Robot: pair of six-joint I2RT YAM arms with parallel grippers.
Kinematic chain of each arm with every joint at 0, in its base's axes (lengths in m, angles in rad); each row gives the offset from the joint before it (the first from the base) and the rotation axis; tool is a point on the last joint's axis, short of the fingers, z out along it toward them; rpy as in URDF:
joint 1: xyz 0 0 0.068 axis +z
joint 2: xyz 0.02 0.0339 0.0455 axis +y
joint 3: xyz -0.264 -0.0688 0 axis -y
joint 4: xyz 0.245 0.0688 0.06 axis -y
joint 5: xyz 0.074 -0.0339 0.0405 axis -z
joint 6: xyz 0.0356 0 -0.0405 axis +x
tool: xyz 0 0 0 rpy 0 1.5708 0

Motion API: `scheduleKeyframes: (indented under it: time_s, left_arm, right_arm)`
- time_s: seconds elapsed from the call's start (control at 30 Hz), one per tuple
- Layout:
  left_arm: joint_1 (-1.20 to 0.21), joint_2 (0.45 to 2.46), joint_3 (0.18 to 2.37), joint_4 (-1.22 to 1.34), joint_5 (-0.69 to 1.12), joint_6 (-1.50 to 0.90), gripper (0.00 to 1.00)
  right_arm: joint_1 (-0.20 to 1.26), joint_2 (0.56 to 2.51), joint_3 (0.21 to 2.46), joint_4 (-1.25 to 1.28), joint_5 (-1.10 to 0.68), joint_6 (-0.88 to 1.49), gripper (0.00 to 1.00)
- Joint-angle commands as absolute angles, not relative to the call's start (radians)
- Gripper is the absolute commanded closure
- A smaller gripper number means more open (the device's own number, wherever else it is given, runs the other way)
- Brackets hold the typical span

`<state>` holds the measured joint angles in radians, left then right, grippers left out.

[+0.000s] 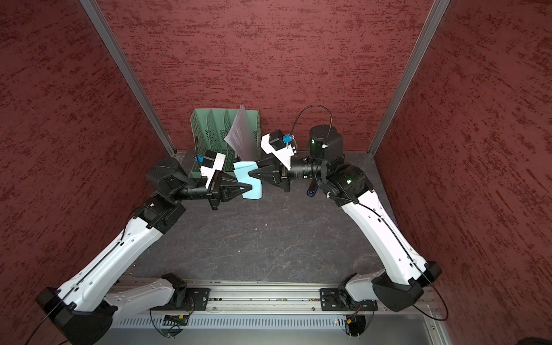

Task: Fold the square paper along the opposite sides
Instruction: Smooth out the paper.

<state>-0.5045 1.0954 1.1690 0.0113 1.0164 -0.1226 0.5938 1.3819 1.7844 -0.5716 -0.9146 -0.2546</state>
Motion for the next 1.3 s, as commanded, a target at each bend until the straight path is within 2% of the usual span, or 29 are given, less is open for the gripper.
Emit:
scheduleKeyframes:
  time_s: [0.0,0.2,0.23,0.27,0.3,0.5,0.6,0.8,0.93,1.17,1.27]
  left_arm:
    - [-0.501,1.101,1.190,-0.003,1.028,-0.109,1.00]
    - [-0.502,1.105,1.187,-0.016,1.027,-0.106,1.00]
    - [-0.500,1.106,1.187,-0.018,1.027,-0.105,1.00]
    - [-0.501,1.105,1.187,-0.020,1.026,-0.104,1.00]
    - [-0.502,1.104,1.187,-0.023,1.026,-0.103,1.00]
    - [-0.501,1.103,1.187,-0.030,1.025,-0.097,1.00]
    - [-0.502,1.103,1.185,-0.033,1.024,-0.095,1.00]
    - [-0.501,1.105,1.184,-0.036,1.023,-0.092,1.00]
    - [-0.502,1.106,1.184,-0.036,1.023,-0.092,1.00]
    - [-0.502,1.102,1.186,-0.038,1.012,-0.085,1.00]
    - [-0.501,1.093,1.187,-0.041,0.990,-0.075,1.00]
  right_arm:
    - [0.590,1.361,1.807,-0.569,-0.899,-0.267,0.80]
    - [0.590,1.368,1.824,-0.572,-0.904,-0.265,0.82]
    - [0.590,1.369,1.825,-0.573,-0.906,-0.265,0.85]
    - [0.589,1.369,1.827,-0.573,-0.909,-0.265,0.95]
    - [0.591,1.370,1.829,-0.576,-0.914,-0.268,1.00]
    - [0.590,1.373,1.830,-0.584,-0.905,-0.266,1.00]
    - [0.590,1.368,1.828,-0.577,-0.890,-0.265,0.89]
    - [0.590,1.363,1.832,-0.571,-0.889,-0.265,0.88]
    - [0.590,1.363,1.831,-0.578,-0.896,-0.269,1.00]
    - [0.590,1.365,1.828,-0.588,-0.898,-0.268,1.00]
    - [0.590,1.357,1.811,-0.588,-0.894,-0.265,0.77]
